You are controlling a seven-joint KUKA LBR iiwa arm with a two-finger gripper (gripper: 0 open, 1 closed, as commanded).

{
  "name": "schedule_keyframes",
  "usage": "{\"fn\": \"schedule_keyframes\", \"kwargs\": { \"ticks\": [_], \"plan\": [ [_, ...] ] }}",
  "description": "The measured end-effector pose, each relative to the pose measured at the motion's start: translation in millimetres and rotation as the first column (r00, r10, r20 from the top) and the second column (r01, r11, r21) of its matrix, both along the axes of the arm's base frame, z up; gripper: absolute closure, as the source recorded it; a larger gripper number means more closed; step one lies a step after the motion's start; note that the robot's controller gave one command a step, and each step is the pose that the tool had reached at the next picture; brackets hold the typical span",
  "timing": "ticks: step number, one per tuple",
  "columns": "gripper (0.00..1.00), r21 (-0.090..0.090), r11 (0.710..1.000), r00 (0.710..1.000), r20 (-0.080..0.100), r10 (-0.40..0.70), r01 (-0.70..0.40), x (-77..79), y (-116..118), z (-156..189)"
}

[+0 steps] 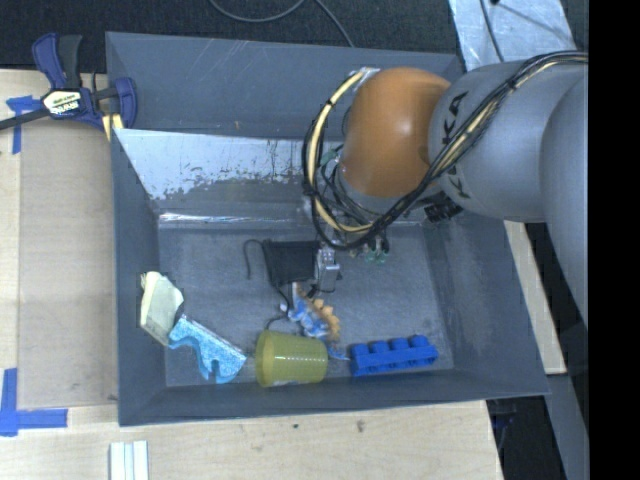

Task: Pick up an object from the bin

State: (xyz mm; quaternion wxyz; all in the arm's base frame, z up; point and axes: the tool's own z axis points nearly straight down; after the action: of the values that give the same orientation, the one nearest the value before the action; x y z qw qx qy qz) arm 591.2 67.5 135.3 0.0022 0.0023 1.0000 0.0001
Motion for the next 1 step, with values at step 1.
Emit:
{"fn": "schedule_keyframes", "kwargs": {
  "ticks": [1],
  "plan": [
    [0.0, -0.002, 0.975, 0.975, 0.008, 0.22, -0.22, 13.7, 11.8, -29.5]
  ]
}}
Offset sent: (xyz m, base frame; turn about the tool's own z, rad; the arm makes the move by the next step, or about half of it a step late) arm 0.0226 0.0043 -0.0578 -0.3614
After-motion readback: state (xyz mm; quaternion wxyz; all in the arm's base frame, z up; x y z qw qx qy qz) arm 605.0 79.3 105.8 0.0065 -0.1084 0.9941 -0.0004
